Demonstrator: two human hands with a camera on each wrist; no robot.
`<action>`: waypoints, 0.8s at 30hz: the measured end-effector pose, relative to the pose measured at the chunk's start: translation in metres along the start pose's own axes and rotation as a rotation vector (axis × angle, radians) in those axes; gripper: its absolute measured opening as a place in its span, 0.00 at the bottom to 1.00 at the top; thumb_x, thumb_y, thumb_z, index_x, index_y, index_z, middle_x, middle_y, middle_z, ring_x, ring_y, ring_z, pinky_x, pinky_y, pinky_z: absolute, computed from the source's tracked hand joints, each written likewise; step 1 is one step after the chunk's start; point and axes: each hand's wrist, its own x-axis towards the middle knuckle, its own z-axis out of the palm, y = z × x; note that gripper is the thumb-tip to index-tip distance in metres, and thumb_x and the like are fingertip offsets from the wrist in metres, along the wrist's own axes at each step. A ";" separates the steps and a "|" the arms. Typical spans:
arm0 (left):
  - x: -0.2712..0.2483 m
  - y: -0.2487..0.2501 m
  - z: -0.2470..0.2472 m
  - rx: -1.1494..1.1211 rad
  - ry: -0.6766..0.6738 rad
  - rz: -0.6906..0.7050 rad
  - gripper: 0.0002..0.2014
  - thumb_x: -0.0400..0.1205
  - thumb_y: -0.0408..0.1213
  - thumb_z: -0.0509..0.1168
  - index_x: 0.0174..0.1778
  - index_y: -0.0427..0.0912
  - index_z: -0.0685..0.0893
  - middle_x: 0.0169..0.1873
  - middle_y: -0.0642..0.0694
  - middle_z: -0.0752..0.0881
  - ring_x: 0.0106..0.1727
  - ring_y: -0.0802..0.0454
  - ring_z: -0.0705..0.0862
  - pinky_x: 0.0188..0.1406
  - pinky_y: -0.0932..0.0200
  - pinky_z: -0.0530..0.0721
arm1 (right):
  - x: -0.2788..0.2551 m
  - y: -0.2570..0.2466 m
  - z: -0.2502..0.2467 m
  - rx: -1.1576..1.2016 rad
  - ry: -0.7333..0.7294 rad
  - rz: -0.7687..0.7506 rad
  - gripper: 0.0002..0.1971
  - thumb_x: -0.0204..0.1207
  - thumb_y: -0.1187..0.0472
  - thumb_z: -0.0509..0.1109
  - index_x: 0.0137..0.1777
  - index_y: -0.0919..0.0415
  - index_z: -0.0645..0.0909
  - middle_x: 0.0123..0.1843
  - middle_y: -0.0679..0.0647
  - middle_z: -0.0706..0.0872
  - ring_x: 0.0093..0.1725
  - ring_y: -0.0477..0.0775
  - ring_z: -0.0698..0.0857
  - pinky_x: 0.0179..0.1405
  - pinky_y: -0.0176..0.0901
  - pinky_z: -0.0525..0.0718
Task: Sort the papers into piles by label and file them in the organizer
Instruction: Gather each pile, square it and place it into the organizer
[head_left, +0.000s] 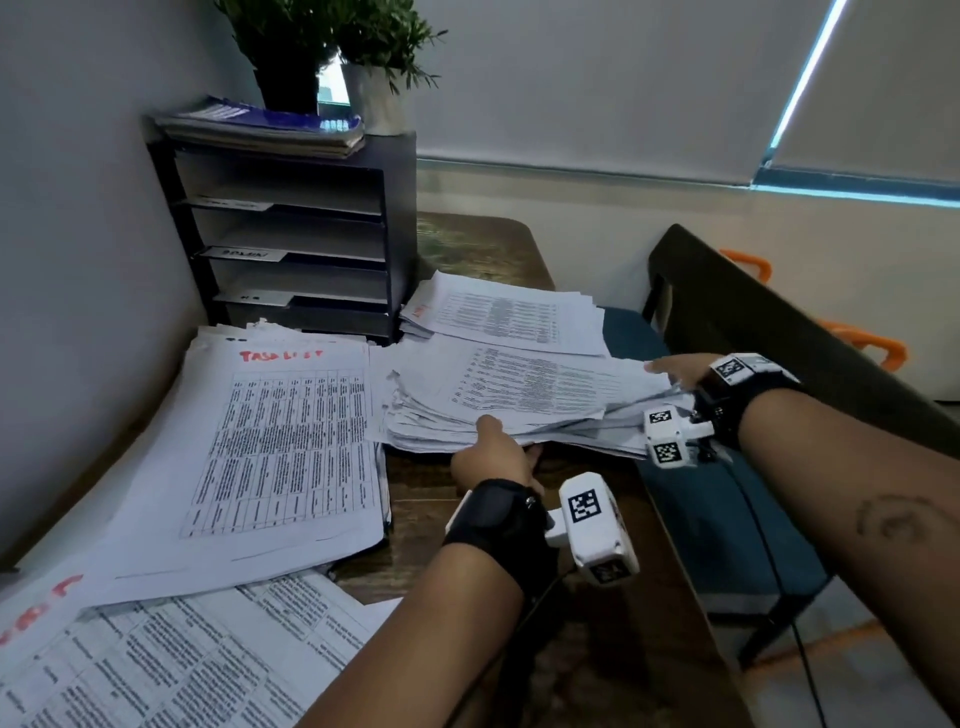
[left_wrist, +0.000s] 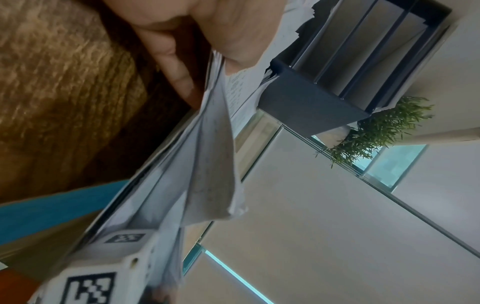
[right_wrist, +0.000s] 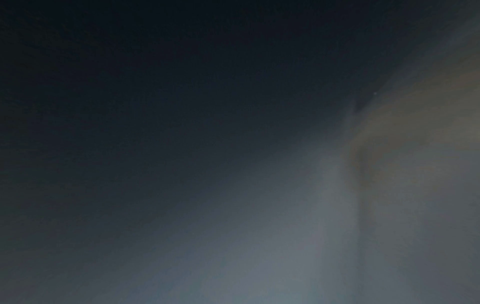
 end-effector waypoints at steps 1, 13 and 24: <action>0.002 -0.001 0.001 -0.001 0.008 0.012 0.14 0.83 0.34 0.65 0.60 0.28 0.79 0.33 0.42 0.76 0.24 0.45 0.77 0.17 0.62 0.76 | -0.005 0.003 -0.002 0.067 -0.023 0.028 0.25 0.84 0.52 0.68 0.76 0.67 0.74 0.61 0.61 0.78 0.44 0.59 0.80 0.42 0.44 0.84; -0.007 -0.001 -0.003 0.278 -0.177 -0.132 0.07 0.88 0.31 0.56 0.53 0.34 0.78 0.41 0.37 0.83 0.35 0.41 0.83 0.27 0.48 0.88 | 0.018 0.073 0.005 0.112 -0.291 -0.021 0.36 0.61 0.43 0.86 0.67 0.59 0.85 0.65 0.60 0.88 0.70 0.65 0.83 0.78 0.73 0.68; 0.003 0.115 0.063 1.851 -0.576 0.797 0.11 0.84 0.31 0.63 0.59 0.35 0.87 0.57 0.37 0.90 0.52 0.40 0.89 0.48 0.52 0.86 | -0.004 0.055 0.015 0.052 -0.142 -0.101 0.13 0.73 0.60 0.79 0.56 0.61 0.86 0.49 0.57 0.92 0.46 0.63 0.90 0.41 0.49 0.87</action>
